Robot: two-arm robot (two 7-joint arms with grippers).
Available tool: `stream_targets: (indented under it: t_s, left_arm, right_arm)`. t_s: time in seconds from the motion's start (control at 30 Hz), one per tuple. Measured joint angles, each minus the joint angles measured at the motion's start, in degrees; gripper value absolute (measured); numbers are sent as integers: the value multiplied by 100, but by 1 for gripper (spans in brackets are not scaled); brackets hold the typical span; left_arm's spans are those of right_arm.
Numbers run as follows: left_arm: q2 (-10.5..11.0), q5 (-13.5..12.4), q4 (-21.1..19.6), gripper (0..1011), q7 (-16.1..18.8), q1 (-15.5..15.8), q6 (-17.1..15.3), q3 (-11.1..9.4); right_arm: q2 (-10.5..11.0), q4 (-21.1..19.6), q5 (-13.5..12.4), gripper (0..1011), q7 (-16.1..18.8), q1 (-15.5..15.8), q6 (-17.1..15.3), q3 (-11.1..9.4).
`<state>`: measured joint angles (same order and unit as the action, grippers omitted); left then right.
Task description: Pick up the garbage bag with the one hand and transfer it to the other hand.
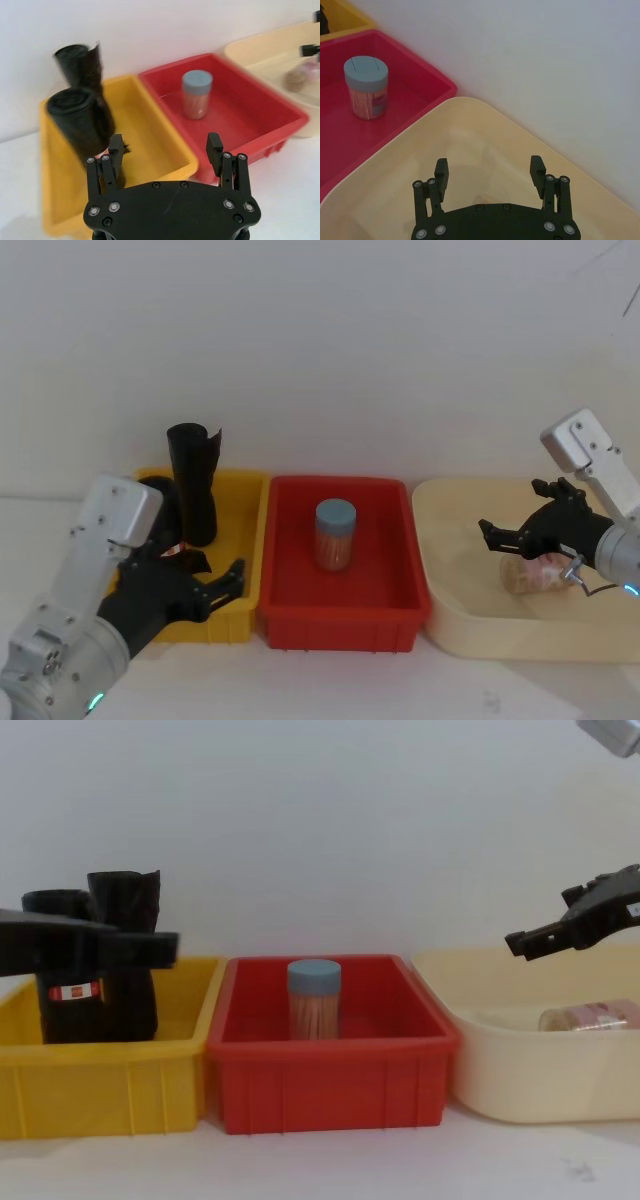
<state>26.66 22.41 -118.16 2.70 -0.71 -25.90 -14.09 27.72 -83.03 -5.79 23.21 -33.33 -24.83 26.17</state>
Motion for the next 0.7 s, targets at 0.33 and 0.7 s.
stream_targets:
  t_s: [0.33,0.7]
  left_arm:
    - [-61,-142,-211,1000,483,-232,-420,274]
    - [-53,-224,-113,1000,586,-140,-579,418]
  right_arm:
    - [0,0,0,1001,-1,0,0,0]
    - [0,0,0,1001,-1,0,0,0]
